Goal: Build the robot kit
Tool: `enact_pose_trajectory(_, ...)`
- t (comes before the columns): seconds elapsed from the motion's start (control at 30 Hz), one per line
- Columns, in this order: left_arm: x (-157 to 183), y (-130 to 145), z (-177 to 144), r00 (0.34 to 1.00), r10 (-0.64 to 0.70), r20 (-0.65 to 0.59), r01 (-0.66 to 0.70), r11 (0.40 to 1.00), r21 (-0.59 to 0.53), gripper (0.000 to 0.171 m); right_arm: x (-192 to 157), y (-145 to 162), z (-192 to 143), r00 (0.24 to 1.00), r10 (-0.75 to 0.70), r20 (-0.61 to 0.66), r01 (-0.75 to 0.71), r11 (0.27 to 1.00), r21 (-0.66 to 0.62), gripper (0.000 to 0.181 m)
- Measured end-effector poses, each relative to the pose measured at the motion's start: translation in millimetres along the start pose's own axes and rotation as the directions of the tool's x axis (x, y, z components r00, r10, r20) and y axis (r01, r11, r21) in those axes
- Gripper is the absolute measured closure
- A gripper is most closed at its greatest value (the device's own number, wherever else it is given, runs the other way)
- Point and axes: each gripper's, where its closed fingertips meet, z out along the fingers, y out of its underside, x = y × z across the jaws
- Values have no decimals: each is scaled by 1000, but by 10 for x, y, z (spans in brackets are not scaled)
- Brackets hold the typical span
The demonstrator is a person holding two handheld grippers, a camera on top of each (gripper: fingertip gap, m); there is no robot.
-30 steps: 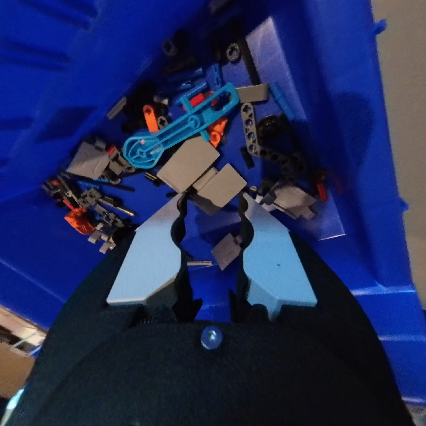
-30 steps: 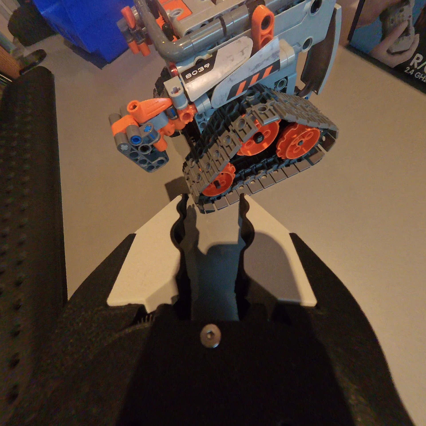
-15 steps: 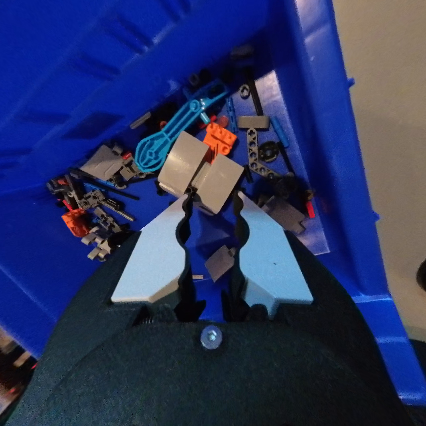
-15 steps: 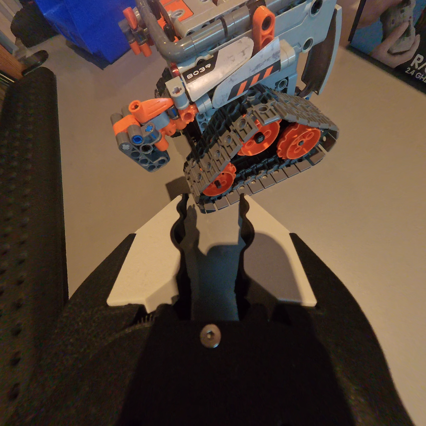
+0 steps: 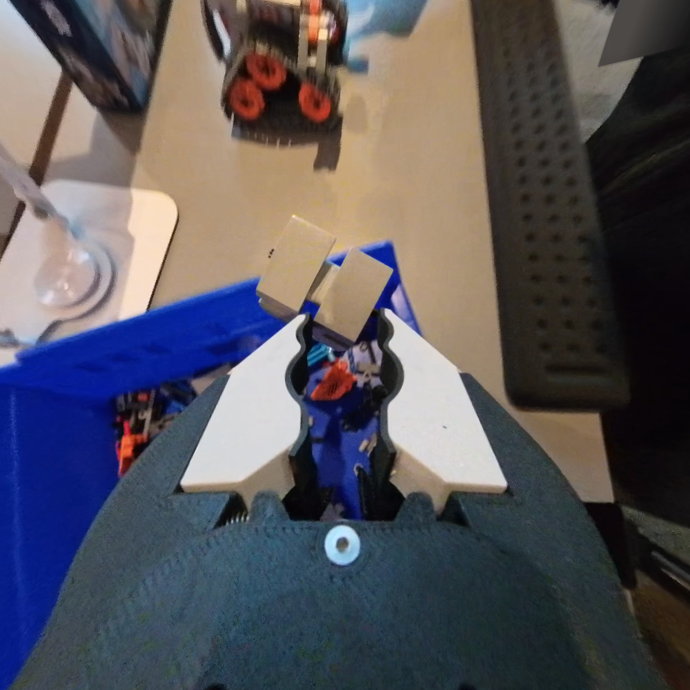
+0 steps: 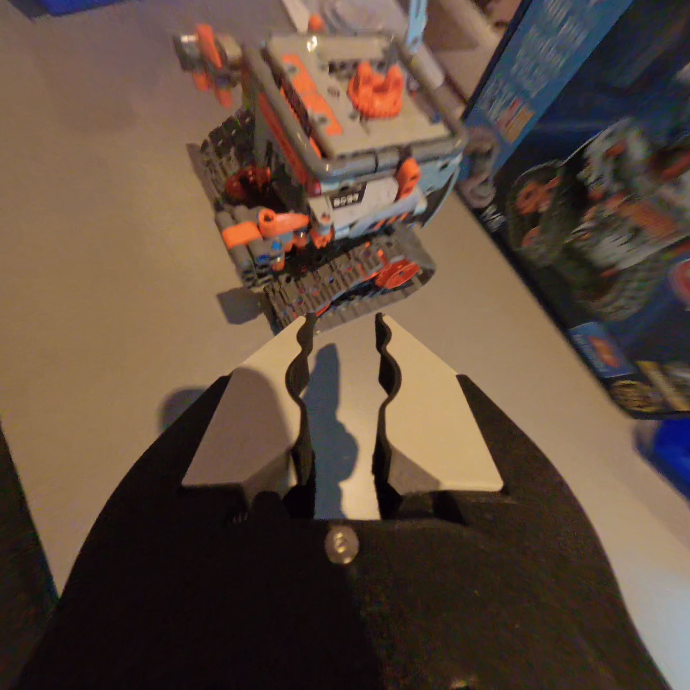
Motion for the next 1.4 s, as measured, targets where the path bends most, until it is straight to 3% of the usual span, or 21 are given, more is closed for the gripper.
enact_pose_trajectory(0.1,100,-292,-36,998,6,-65,1,994,109,139,41,-329,-211,981,-104,-163,111,993,37,151)
enact_pose_trajectory(0.17,181,-458,-30,994,20,-111,-3,988,157,139,-157,-718,-305,963,-183,-199,205,974,95,150)
enact_pose_trajectory(0.33,394,-811,122,968,70,-241,-16,975,222,139,-1133,-1802,-92,903,-414,-110,428,863,267,142)
enact_pose_trajectory(0.5,612,-971,454,937,122,-326,-65,982,180,138,-1851,-2340,287,777,-628,-56,607,721,336,137)
enact_pose_trajectory(0.67,833,-1016,665,905,141,-402,-89,985,145,139,-2086,-2320,574,655,-755,-31,730,623,281,143)
enact_pose_trajectory(0.77,940,-1013,730,887,149,-438,-103,986,127,139,-2137,-2212,647,641,-767,18,738,623,260,163)
enact_pose_trajectory(0.93,1012,-992,819,865,144,-480,-100,988,117,138,-2175,-2110,637,650,-758,59,719,638,274,166)
enact_pose_trajectory(1.1,917,-1063,883,882,124,-455,-65,988,142,137,-2054,-2026,640,731,-671,127,624,732,275,168)
enact_pose_trajectory(1.23,661,-1091,874,939,123,-320,-85,988,130,115,-1901,-1864,668,824,-500,266,453,864,219,170)
enact_pose_trajectory(1.4,570,-1051,798,958,144,-247,-120,986,112,120,-1962,-1428,817,807,-258,531,292,956,20,170)
